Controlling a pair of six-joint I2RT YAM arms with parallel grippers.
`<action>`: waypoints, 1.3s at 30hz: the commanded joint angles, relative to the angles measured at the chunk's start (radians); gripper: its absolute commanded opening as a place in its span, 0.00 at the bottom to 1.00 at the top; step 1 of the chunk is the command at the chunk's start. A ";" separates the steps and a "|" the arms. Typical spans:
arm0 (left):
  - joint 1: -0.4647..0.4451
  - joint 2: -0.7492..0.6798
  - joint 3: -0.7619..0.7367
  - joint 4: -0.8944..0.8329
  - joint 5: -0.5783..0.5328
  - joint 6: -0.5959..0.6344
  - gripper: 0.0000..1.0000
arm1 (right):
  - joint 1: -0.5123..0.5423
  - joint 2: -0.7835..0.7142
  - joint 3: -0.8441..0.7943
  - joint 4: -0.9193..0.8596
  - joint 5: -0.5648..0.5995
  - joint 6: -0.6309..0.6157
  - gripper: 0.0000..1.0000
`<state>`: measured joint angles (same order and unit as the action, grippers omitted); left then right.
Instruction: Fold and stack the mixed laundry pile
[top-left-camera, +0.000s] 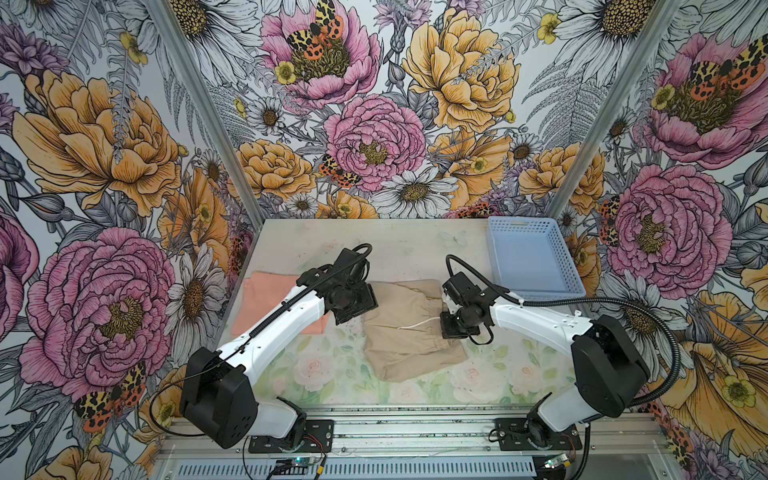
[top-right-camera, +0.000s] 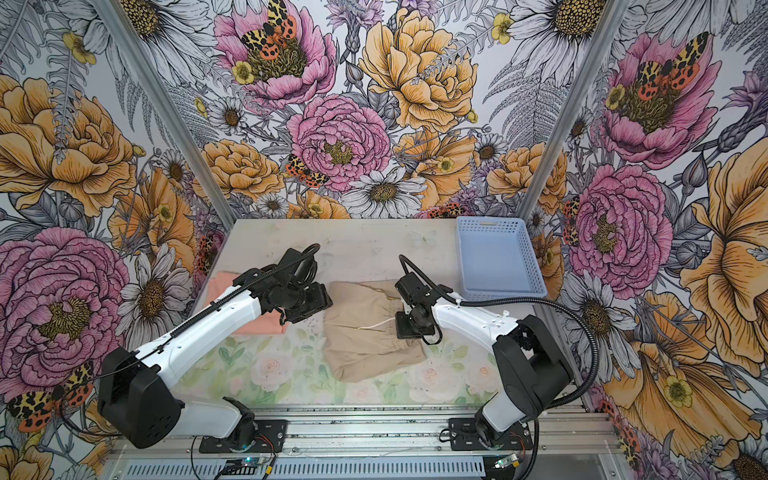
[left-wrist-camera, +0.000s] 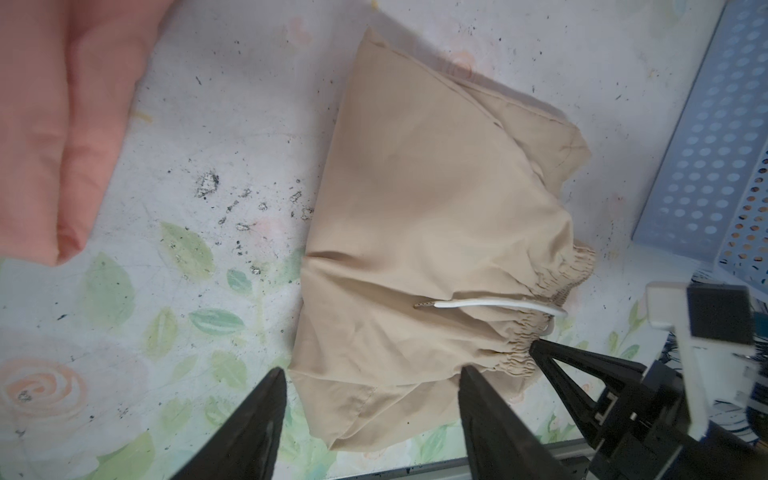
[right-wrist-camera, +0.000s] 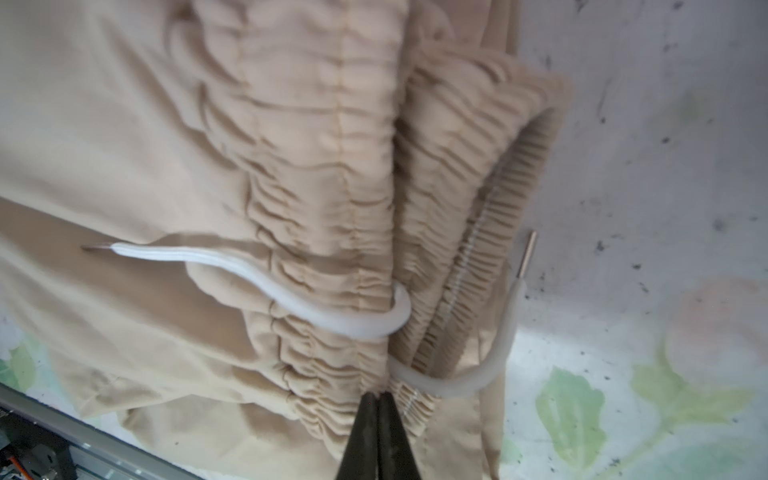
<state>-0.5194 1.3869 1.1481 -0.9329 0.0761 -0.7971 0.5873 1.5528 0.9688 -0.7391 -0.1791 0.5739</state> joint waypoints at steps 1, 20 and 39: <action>0.007 -0.020 -0.023 0.038 0.022 0.009 0.67 | -0.017 -0.008 -0.009 0.024 0.010 -0.012 0.06; 0.008 -0.034 -0.076 0.089 0.031 0.038 0.68 | -0.161 0.050 0.122 0.155 -0.187 -0.048 0.28; 0.019 -0.045 -0.116 0.108 0.039 0.030 0.68 | -0.163 0.142 0.078 0.277 -0.238 -0.037 0.31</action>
<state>-0.5117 1.3685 1.0416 -0.8562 0.0986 -0.7784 0.4274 1.6882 1.0599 -0.5140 -0.3904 0.5320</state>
